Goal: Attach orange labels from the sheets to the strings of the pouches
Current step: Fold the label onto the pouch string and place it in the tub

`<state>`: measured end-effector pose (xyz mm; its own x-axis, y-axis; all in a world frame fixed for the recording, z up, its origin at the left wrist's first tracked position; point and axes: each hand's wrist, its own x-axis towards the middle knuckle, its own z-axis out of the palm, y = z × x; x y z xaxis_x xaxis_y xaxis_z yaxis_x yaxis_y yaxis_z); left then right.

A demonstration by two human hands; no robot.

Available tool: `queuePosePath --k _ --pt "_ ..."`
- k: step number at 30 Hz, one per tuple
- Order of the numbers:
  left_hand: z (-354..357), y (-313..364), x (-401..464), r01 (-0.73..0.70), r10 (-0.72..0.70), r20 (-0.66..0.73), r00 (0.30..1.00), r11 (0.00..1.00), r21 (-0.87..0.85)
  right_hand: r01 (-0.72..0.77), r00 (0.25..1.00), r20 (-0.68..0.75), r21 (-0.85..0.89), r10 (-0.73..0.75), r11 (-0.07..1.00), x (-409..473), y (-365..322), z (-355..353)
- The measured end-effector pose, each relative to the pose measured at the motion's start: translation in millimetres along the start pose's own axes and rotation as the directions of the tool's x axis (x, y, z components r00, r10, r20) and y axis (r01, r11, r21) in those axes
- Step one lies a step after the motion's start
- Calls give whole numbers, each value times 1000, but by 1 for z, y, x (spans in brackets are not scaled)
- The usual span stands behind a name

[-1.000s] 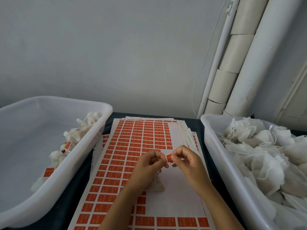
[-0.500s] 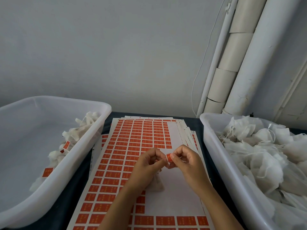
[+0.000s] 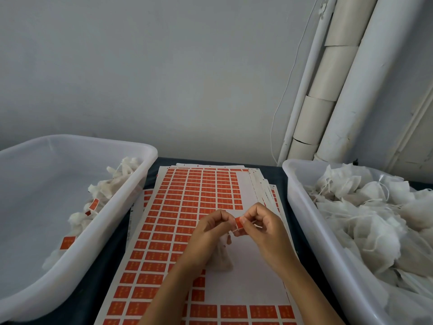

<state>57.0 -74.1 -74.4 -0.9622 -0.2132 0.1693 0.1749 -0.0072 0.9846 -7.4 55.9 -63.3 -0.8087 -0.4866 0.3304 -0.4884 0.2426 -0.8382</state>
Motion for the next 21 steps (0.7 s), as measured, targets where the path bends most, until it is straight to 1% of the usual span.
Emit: queuePosePath --k 4,8,13,15,16,18,19,20,21 --pt "1 -1 0 -16 16 -13 1000 999 35 28 999 23 -22 -27 999 -1 1 0" --pt "0 -4 1 -3 4 -9 1000 993 122 73 997 27 -53 -72 996 -1 3 0" --pt "-1 -6 1 -80 83 -8 997 978 195 146 989 44 -110 -142 983 0 7 0" --pt "-1 -6 1 -96 99 -6 995 976 196 204 979 62 -184 -196 961 -1 8 -2" --pt "-2 -6 1 -97 100 -6 995 976 194 246 969 73 -253 -235 936 -1 8 -3" --pt "-2 -7 1 -97 101 -12 995 977 188 316 948 90 -405 -306 858 -1 9 -4" --pt "-3 -7 1 -96 101 -19 995 977 191 332 940 89 -451 -329 829 -1 10 -4" --pt "-3 -8 1 -96 102 -24 994 975 200 310 946 65 -459 -317 832 -1 10 -4" --pt "-3 -8 1 -96 104 -27 994 973 209 253 963 24 -423 -268 870 -1 9 -5"
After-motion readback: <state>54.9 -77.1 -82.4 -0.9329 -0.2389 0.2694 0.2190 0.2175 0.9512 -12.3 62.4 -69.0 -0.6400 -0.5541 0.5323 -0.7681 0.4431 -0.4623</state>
